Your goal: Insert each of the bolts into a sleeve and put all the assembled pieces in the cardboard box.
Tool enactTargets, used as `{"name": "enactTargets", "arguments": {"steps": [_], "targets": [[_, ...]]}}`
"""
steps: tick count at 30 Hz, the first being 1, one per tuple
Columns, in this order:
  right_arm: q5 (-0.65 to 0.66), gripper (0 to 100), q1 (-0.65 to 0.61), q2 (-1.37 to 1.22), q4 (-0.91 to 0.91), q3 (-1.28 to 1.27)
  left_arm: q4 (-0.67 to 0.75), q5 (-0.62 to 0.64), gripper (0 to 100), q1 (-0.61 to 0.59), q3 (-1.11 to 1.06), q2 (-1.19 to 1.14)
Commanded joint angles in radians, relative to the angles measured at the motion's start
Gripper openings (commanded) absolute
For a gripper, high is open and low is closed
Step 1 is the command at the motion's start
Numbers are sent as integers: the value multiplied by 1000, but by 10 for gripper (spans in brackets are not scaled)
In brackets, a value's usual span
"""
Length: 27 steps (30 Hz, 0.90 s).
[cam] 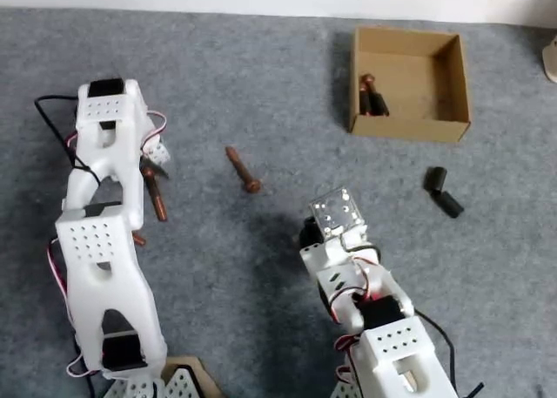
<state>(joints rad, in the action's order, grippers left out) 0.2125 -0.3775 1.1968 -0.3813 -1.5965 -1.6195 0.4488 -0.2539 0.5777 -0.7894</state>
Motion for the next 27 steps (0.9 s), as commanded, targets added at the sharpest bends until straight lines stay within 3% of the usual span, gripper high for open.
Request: {"name": "enactTargets", "arguments": {"steps": [1, 8, 18, 21, 24, 27], "targets": [[0, 5, -10, 18, 27, 8, -49, -2, 214, 30, 41, 5], [0, 5, -10, 18, 27, 8, -100, 5, 213, 30, 41, 5], [0, 5, -10, 18, 27, 8, -66, 61, 213, 50, 39, -1], [0, 5, -10, 18, 27, 8, -34, 57, 145, 76, 45, -45], [0, 5, -10, 18, 27, 8, 52, 55, 3, 96, 45, -99], [0, 5, -10, 18, 27, 8, 109, 54, 17, 107, 47, -119]]}}
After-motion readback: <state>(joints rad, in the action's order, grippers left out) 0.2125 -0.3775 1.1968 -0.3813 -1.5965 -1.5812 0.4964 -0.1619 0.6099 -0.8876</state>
